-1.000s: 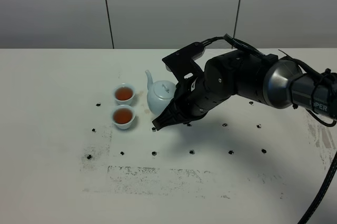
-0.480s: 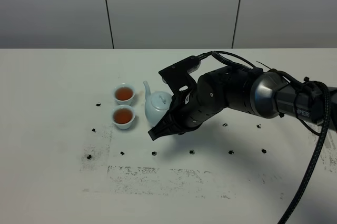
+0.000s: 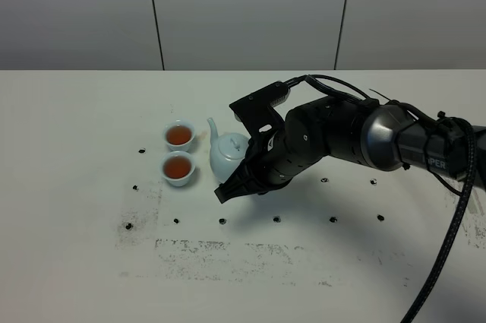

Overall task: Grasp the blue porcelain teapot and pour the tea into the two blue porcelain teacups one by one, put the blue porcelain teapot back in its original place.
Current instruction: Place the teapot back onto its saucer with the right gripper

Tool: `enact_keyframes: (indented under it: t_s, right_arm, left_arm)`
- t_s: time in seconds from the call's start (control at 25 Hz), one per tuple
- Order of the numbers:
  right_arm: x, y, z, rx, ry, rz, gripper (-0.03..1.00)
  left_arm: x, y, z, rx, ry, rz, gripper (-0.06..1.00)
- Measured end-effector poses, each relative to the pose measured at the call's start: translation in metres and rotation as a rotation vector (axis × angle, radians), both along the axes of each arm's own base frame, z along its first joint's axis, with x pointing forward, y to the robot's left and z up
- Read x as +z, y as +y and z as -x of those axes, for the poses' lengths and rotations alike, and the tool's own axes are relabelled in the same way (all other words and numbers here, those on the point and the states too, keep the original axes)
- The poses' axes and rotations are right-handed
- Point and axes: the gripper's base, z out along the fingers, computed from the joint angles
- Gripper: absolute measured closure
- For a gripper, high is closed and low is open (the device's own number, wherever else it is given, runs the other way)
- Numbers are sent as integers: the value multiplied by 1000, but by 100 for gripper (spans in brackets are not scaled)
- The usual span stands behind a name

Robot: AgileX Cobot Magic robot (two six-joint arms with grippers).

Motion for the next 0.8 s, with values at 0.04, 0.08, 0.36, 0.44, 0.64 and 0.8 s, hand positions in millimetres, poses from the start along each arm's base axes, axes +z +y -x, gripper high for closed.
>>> enact_keyframes:
  t_s: [0.04,0.08,0.36,0.44,0.64,0.8]
  right_arm:
    - [3,0,0,0,-3,-3,93]
    - [7,-1,1,1,-9,-5,93]
    - [37,-19,-2,-19,-43,-6,93]
    - [43,-28,-5,-35,-46,2,93]
    - [46,-54,-19,-89,-58,25,93]
    - [46,-75,-30,-150,-63,29,93]
  left_arm:
    - [0,0,0,0,0,0,43]
    - [0,0,0,0,0,0,43]
    - [0,0,0,0,0,0,43]
    - [0,0,0,0,0,0,43]
    - [0,0,0,0,0,0,43]
    - [0,0,0,0,0,0,43]
